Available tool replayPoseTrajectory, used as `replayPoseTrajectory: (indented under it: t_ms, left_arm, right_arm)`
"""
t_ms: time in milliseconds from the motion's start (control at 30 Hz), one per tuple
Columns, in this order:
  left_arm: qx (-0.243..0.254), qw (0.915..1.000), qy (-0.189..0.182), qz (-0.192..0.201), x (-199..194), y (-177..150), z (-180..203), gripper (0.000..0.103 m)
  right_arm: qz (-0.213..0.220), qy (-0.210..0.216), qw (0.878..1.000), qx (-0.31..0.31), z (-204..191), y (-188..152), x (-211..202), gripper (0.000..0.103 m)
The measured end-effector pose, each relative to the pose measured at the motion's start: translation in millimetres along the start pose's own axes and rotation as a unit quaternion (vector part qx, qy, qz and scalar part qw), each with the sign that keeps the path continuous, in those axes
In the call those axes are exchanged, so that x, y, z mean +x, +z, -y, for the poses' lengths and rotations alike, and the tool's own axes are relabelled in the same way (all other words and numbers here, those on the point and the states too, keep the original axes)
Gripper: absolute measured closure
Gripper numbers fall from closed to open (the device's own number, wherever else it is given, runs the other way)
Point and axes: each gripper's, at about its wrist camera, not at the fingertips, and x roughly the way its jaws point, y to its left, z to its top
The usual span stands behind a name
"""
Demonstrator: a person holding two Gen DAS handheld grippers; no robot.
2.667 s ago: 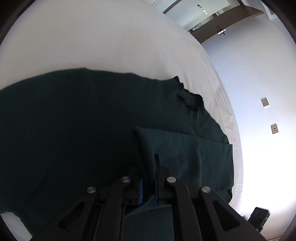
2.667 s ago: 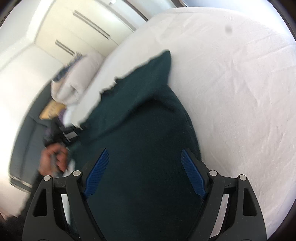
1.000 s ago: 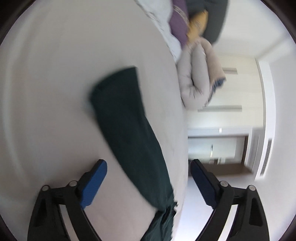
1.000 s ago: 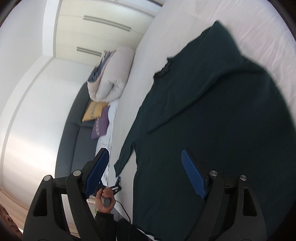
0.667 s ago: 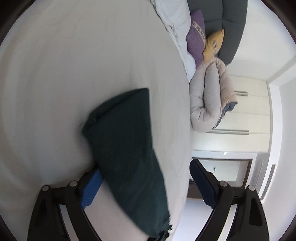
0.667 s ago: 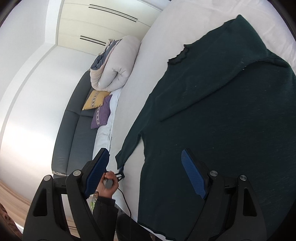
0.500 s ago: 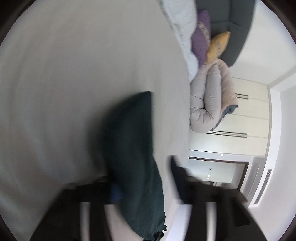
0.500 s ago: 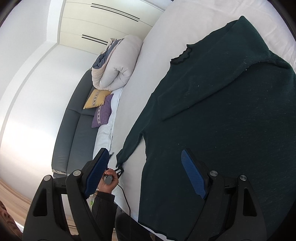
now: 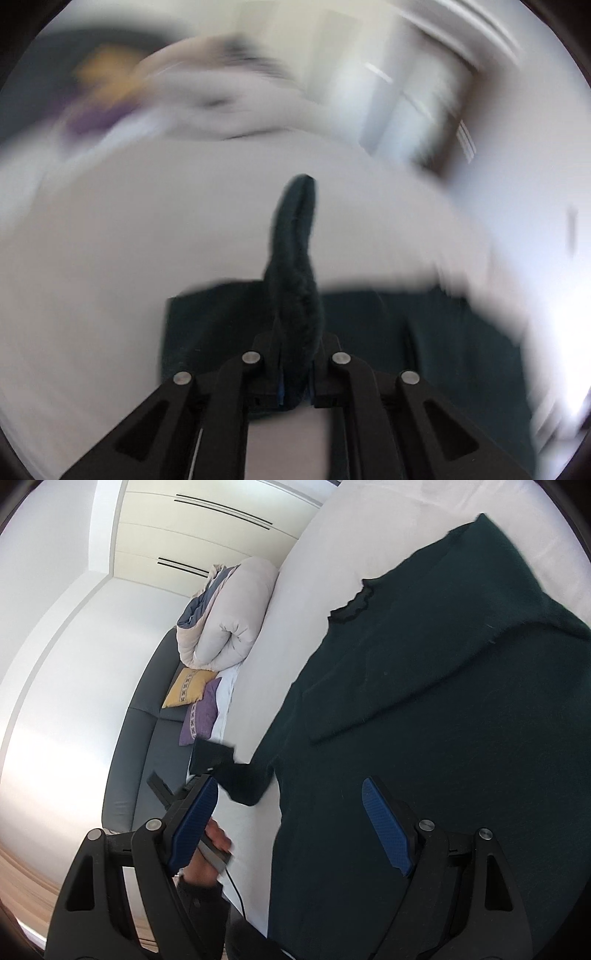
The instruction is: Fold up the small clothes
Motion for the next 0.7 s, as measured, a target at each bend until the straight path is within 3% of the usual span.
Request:
replayPoseTrajectory:
  t_ms: [67,167,233,367,433,500,567,700]
  left_arm:
    - [0.121,0.9920,0.034,-0.010,14.9,-23.9,62.1,0.094]
    - [0.204,0.9772,0.053,-0.019,28.8,-63.7,106.0,0.094]
    - [0.232,0.9699,0.072,-0.018,30.1,-84.8,115.8,0.094]
    - [0.219,0.9732,0.068,-0.019,30.8,-94.3,106.6,0.084]
    - [0.216,0.9746,0.055,-0.019,27.5,-96.2,105.2,0.066]
    - [0.212,0.9768,0.025,-0.021,20.7,-97.2,101.6,0.037]
    - [0.203,0.9789,0.011,-0.016,14.6,-97.7,99.5,0.023]
    - [0.149,0.9883,-0.029,-0.017,3.7,-92.1,79.2,0.019]
  right_arm:
    - [-0.012,0.006,1.000,0.016,1.2,10.4,17.1,0.022]
    - [-0.038,0.006,0.999,0.027,1.0,21.8,46.6,0.022]
    - [-0.064,0.007,0.997,0.038,2.6,25.7,68.6,0.023]
    - [-0.108,0.021,0.992,0.070,8.7,25.8,110.8,0.023]
    - [-0.120,0.032,0.988,0.089,11.6,23.6,129.1,0.023]
    - [-0.137,0.040,0.985,0.100,13.0,20.7,150.4,0.023]
    - [-0.144,0.026,0.984,0.101,17.0,15.6,161.7,0.024]
    - [-0.156,0.001,0.982,0.108,32.0,7.5,176.3,0.033]
